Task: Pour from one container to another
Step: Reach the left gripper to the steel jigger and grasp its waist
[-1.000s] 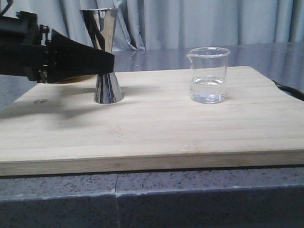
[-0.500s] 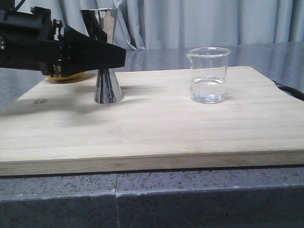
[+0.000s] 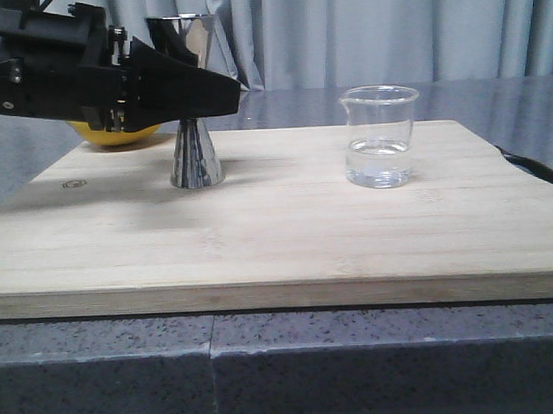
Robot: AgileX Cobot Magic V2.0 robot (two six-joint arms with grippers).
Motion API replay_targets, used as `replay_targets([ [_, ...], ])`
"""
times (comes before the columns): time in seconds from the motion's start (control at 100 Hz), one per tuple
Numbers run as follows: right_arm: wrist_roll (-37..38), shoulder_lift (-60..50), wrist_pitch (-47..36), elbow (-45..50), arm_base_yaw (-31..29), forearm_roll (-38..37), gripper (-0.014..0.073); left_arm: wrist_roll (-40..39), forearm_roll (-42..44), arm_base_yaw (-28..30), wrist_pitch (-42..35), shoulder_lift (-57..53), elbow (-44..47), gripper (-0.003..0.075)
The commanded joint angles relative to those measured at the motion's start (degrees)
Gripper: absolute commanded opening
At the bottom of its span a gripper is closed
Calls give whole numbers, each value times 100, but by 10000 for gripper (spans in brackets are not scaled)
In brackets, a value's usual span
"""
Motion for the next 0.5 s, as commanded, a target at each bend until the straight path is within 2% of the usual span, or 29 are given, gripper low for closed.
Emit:
replay_targets([
  [0.0, -50, 117, -426, -192, -13, -72, 533, 8, -437, -45, 646, -210, -160, 251],
  [0.15, -50, 117, -426, -192, -13, -72, 533, 8, -437, -45, 646, -222, -162, 220],
  [0.49, -50, 117, -426, -192, -13, -72, 533, -242, -437, -45, 646, -422, -288, 220],
])
